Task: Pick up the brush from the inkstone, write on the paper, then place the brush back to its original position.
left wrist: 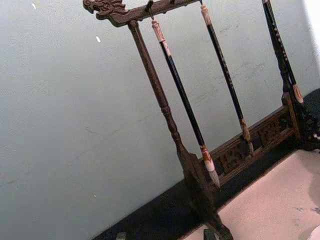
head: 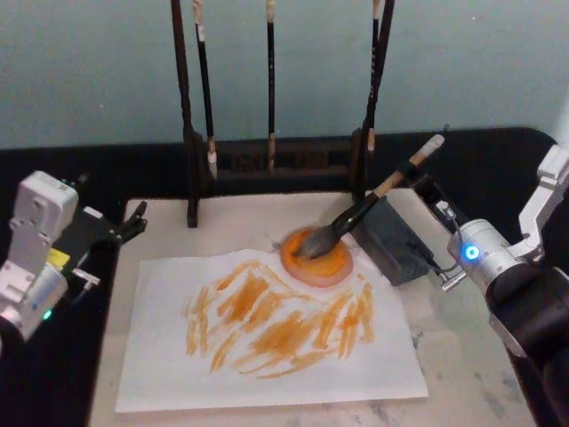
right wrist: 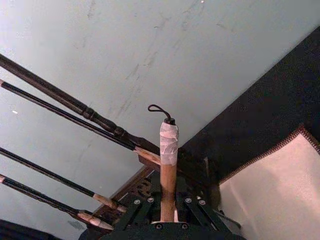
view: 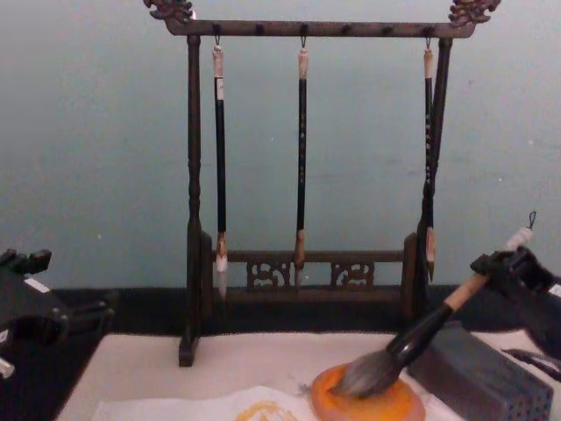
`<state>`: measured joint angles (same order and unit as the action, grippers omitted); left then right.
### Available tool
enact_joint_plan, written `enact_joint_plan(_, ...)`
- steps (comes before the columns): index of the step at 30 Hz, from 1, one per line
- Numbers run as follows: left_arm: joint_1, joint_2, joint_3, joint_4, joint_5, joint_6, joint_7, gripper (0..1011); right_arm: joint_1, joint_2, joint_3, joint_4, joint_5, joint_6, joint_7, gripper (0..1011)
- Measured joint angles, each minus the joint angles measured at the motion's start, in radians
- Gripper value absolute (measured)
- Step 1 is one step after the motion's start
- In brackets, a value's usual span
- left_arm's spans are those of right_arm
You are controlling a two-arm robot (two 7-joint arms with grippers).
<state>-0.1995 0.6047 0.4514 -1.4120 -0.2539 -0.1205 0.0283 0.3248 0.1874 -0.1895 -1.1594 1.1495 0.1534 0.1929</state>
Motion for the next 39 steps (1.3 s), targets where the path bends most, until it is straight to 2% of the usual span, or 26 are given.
enact_joint_plan(28,0.0,0.0,0.0,0.0,0.0,0.0,0.0,1001,0.019,0.016,-0.044,0.041,0.071,-0.027,-0.031,176)
enact_joint_plan(39,0.0,0.0,0.0,0.0,0.0,0.0,0.0,1001,0.023,0.026,-0.058,0.043,0.077,-0.035,-0.034,176)
